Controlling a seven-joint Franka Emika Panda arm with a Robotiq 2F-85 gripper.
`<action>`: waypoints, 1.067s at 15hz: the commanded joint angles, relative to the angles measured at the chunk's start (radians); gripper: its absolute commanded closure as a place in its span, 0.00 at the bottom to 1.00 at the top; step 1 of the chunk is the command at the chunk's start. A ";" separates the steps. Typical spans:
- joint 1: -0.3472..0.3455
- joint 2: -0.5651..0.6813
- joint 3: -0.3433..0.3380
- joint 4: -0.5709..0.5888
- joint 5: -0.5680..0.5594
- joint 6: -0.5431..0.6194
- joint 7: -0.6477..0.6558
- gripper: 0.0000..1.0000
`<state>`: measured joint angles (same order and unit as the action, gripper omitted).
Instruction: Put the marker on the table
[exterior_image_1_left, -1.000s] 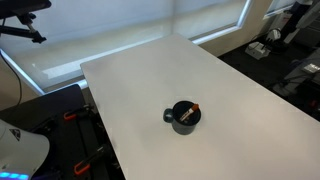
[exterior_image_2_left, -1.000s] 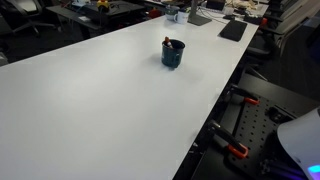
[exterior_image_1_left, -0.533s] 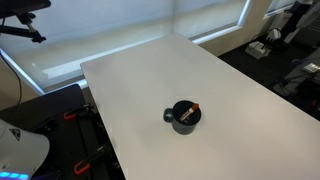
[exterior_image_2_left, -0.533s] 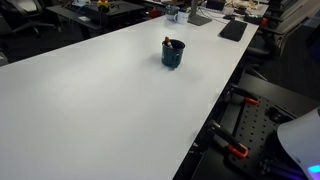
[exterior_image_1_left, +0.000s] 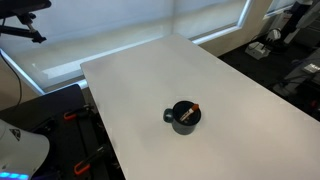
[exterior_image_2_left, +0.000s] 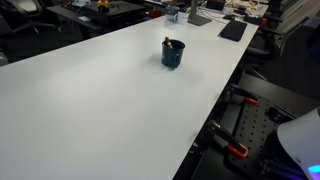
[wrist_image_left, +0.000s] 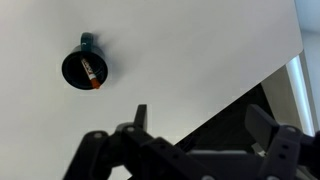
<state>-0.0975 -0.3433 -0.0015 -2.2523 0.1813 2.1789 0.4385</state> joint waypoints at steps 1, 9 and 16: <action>0.001 0.013 -0.006 0.011 0.012 -0.009 -0.003 0.00; 0.002 0.196 -0.117 0.157 0.297 -0.147 -0.079 0.00; -0.006 0.214 -0.121 0.151 0.302 -0.127 -0.068 0.00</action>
<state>-0.0975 -0.1296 -0.1276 -2.1027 0.4833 2.0540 0.3706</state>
